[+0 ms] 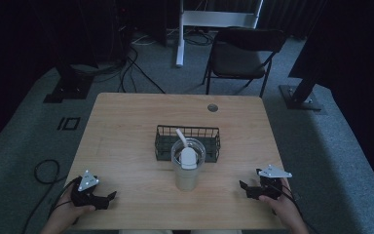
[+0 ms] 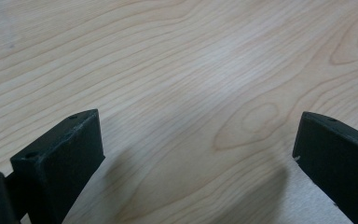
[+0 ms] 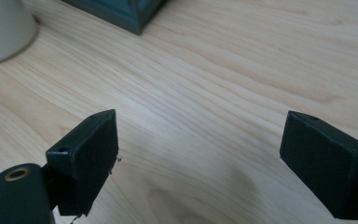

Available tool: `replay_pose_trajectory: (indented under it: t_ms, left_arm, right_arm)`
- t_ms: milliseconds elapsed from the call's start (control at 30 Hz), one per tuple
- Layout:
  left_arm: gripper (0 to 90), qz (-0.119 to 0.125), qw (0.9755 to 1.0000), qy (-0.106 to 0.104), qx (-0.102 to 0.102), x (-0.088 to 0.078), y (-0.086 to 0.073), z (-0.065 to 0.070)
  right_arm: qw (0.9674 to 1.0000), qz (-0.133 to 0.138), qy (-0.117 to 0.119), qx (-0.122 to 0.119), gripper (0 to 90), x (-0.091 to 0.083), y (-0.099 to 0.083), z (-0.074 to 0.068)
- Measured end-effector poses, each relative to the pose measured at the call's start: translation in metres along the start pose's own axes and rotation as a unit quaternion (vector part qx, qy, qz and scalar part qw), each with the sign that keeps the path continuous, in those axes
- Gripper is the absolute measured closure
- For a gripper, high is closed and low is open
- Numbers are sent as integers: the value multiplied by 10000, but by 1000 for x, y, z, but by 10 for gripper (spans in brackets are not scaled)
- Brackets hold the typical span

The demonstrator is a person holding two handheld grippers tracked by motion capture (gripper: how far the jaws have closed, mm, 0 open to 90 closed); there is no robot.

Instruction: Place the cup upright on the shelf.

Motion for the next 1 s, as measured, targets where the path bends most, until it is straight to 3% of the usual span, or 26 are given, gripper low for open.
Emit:
replay_pose_trajectory:
  t_ms: [267,467,567,633,933,1000]
  left_arm:
    - [21,182,9995,-157,199,1,17,16]
    - [21,305,9985,-322,326,2,26,30]
    - [21,305,9983,-338,355,3,28,34]
    - [21,289,9979,-299,505,6,31,39]
    - [21,491,9951,-509,690,9,53,63]
    - [21,556,9944,-620,655,10,58,69]
  right_arm:
    - [9994,25,188,-274,113,8,15,-15]
    - [9978,37,460,-482,114,17,25,-32]
    - [9973,88,529,-507,114,19,29,-38]
    - [9966,169,621,-515,114,22,33,-44]
    - [9935,301,940,-563,114,31,40,-59]
    - [9927,329,987,-606,114,32,41,-63]
Point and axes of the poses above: each handheld gripper's, and its own axes: x roughly forward along the jaws, y roughly out of its top, z roughly to its right, the point moved 8 cm from there along x, roughly forward along the jaws, and after that the axes turned 12 degrees about y, right-handed, at the moved point
